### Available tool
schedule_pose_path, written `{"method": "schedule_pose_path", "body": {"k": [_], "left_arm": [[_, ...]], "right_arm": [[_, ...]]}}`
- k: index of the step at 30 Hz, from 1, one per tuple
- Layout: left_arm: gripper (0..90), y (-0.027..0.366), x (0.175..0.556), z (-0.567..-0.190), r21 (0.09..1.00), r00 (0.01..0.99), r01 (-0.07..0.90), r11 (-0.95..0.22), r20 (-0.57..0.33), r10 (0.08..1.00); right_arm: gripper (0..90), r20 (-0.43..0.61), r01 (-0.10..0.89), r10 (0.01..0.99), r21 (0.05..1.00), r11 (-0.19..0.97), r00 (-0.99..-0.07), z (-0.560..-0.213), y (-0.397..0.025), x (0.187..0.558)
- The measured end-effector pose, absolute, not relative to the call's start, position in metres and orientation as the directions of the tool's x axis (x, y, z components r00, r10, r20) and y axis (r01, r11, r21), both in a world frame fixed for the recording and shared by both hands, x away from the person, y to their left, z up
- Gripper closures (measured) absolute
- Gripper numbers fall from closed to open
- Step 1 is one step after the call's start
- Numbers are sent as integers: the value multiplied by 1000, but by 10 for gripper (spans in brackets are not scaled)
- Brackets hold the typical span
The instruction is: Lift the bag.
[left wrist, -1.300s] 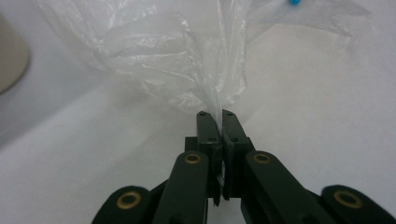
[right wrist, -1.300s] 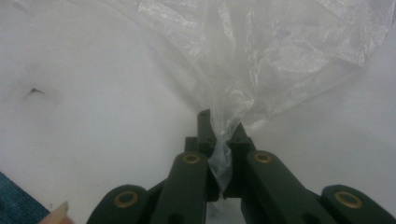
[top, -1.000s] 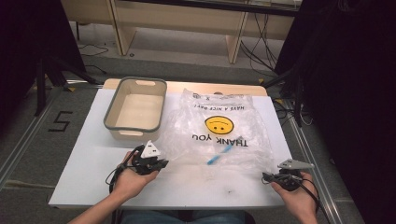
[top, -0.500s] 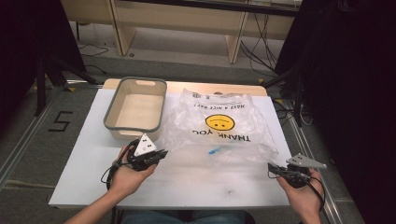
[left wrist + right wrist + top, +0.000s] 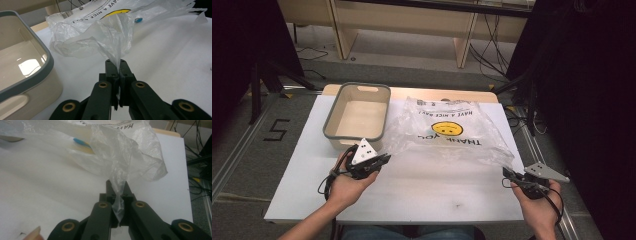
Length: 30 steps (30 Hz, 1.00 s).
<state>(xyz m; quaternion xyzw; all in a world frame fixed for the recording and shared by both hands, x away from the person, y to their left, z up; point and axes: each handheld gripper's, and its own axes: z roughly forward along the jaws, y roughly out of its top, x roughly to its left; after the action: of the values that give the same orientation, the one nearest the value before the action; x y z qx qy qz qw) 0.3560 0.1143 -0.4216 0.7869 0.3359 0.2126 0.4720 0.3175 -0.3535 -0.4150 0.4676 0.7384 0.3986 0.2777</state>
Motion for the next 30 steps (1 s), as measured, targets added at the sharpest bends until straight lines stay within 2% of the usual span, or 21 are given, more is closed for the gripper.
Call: {"method": "schedule_pose_path", "body": {"k": [30], "left_arm": [[887,116,368,-390,926,668,269,-263,18,744]], "right_arm": [[899,-113,260,933,943,209,-341,-376,-347,323]]}}
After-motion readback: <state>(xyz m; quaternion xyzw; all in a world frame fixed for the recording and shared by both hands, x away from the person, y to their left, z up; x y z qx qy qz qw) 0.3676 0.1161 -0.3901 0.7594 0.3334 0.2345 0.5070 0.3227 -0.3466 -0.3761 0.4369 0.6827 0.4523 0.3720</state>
